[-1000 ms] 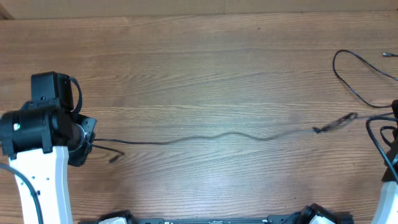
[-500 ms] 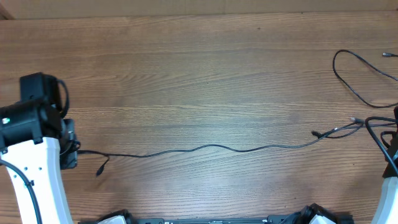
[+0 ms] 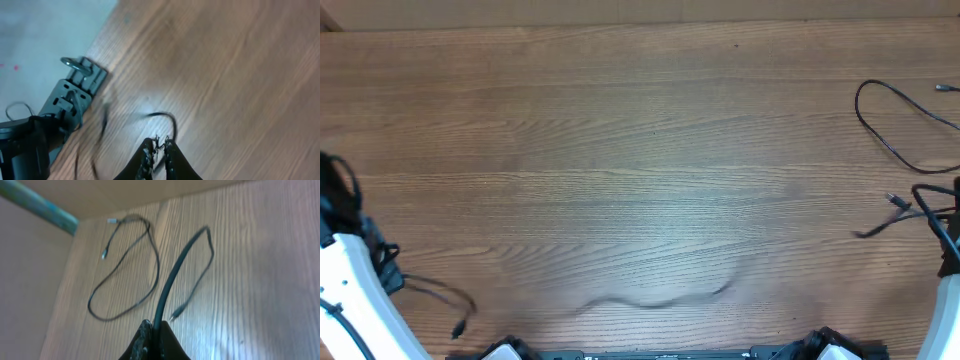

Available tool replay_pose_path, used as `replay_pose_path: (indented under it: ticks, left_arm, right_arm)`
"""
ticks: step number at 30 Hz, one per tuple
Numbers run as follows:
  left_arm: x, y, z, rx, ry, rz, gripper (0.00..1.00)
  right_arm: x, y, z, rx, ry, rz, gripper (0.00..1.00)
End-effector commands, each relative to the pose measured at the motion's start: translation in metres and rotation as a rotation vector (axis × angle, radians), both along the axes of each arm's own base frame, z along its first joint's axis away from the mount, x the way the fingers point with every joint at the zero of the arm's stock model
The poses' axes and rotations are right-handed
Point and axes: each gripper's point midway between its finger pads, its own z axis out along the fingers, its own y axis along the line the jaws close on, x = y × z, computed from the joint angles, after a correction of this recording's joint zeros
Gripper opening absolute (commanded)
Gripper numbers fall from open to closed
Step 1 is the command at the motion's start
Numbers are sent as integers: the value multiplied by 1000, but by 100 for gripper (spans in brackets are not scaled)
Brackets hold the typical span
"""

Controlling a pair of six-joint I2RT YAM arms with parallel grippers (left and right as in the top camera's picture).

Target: Untangle cables

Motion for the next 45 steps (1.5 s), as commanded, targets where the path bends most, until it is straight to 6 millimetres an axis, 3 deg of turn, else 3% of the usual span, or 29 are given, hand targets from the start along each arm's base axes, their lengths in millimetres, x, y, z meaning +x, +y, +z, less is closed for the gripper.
replay_pose_path:
  ticks: [1,4,6,8,10,12,16,18,19,20,23,27,33,38,45]
  left_arm:
    - [-9,11,2,6,-6,66,4]
    - [7,20,0,-17,-39,-83,4]
    - [34,23,0,-28,-110,-269,4]
    - [77,17,4,-53,-263,-517,4]
    - [122,-3,18,-74,-459,-779,4]
    - [152,-25,34,-77,-603,-984,4]
    - [178,-71,47,-104,-707,-1234,4]
    - [180,-94,42,-132,-673,-1327,25]
    - [179,-104,38,-149,-645,-1358,47]
    - [177,-114,33,-166,-602,-1386,62]
    - [163,-130,15,-188,-424,-1401,75]
    - [125,-126,-9,-196,-124,-1225,100]
    - [108,-144,-35,-243,7,-1191,100]
    - [80,-129,-82,-224,164,-949,100]
    - [67,-112,-125,-183,247,-900,100]
  right_arm:
    - [18,9,-2,75,-44,69,4]
    - [29,18,-10,114,-35,153,4]
    - [37,27,-12,142,-44,217,4]
    - [44,35,-11,150,-49,281,4]
    - [47,41,-11,147,-45,324,4]
    - [49,44,-11,143,-36,349,4]
    - [55,64,-15,175,-24,440,4]
    - [61,76,-15,164,-9,530,4]
    - [63,82,-15,157,-2,563,4]
    - [65,87,-15,152,4,590,4]
    - [70,98,-15,144,12,638,4]
    - [70,104,-17,151,22,656,4]
    - [66,106,-27,171,45,654,4]
    - [60,107,-40,195,83,644,4]
    - [48,100,-48,188,148,600,4]
